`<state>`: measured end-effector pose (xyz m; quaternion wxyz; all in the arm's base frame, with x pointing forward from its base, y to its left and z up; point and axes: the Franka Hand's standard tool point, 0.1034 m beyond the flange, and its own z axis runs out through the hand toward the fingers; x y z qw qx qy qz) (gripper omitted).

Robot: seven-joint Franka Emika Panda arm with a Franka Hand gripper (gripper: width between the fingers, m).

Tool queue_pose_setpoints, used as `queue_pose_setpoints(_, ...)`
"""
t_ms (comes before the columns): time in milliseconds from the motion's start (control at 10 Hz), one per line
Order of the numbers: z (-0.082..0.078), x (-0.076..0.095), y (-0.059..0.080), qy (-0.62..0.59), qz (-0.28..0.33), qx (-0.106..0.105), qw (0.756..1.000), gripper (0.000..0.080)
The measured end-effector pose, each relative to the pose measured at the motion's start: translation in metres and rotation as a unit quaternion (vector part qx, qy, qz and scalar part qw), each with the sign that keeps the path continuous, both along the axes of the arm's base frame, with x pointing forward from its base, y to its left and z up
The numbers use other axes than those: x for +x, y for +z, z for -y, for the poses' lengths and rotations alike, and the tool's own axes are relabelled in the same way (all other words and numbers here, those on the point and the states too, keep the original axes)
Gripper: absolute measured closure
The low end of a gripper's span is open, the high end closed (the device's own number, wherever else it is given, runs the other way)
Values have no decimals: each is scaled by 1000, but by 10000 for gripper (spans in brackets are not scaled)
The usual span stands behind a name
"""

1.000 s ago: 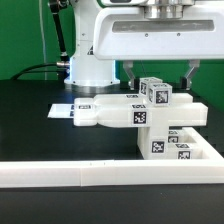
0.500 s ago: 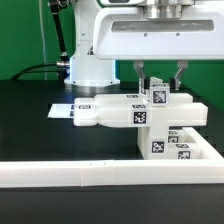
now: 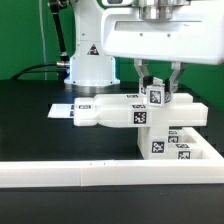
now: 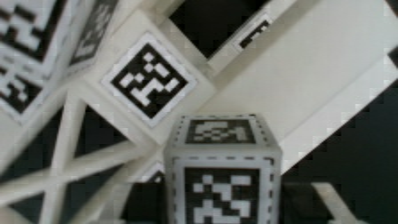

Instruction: Assemble chair

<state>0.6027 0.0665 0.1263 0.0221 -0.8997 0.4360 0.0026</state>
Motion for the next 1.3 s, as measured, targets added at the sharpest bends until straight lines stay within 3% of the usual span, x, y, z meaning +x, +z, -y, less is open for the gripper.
queue_pose_setpoints(400, 1, -3, -1, -209, -17, 8, 978, 512)
queue_pose_setpoints(600, 2, -1, -1, -292, -15, 20, 956, 512)
queue_pose_setpoints(1200, 1, 0, -1, -462, -25, 23, 886, 512)
queue_pose_setpoints(1300, 1, 0, -1, -459, -25, 23, 888, 437)
